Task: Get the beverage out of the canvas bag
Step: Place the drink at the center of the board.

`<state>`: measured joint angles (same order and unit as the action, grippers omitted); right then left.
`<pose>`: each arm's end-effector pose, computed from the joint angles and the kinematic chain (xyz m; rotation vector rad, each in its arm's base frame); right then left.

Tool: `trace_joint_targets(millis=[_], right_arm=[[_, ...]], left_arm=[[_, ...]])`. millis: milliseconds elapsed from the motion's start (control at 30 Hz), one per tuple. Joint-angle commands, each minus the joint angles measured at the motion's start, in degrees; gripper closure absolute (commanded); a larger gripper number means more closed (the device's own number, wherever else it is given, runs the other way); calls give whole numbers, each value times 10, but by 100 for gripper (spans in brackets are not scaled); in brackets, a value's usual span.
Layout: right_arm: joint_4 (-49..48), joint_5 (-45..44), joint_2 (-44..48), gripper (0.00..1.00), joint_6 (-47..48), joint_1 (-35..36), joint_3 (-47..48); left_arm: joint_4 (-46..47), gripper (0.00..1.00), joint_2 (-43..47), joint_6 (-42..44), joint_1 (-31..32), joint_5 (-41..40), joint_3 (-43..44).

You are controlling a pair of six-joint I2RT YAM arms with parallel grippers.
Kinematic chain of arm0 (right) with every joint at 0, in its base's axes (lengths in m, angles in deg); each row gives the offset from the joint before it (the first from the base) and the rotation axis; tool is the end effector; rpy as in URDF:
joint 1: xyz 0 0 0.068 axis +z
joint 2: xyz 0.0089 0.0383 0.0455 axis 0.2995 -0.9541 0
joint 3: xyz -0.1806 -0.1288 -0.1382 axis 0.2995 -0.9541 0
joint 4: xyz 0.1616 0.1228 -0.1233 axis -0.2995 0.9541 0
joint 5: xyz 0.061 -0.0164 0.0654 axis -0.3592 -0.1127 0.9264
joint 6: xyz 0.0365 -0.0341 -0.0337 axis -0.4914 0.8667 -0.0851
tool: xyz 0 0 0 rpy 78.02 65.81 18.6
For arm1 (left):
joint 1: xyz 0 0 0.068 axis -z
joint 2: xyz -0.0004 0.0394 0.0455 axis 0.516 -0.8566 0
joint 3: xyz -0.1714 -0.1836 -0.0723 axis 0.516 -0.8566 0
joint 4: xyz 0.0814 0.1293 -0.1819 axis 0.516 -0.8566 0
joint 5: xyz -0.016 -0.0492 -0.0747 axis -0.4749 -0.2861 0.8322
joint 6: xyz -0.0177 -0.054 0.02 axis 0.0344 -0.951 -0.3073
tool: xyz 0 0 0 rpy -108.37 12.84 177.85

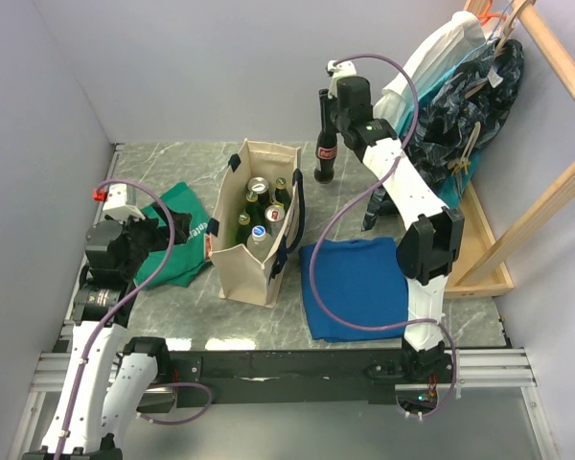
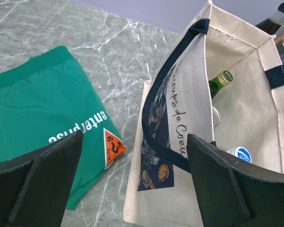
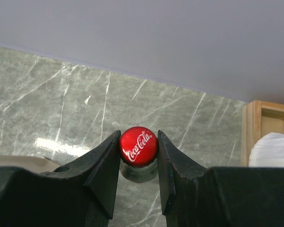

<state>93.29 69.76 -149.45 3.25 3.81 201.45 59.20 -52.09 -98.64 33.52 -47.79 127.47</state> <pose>0.4287 0.1606 0.3755 -0.2857 1.8830 0.1186 0.1401 -0.0127 0.3217 -0.2304 1.7826 -0.4663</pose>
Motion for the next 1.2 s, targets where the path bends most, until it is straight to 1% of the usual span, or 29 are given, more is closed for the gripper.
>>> trace_joint_targets(millis=[0, 767, 1167], right_arm=[[-141, -6, 30, 100, 5, -2, 8], [-160, 0, 11, 100, -10, -7, -31], [-149, 12, 0, 100, -10, -8, -19]], left_arm=[[7, 4, 8, 1, 0, -9, 13], [3, 4, 8, 4, 0, -6, 16], [2, 4, 12, 3, -1, -11, 15]])
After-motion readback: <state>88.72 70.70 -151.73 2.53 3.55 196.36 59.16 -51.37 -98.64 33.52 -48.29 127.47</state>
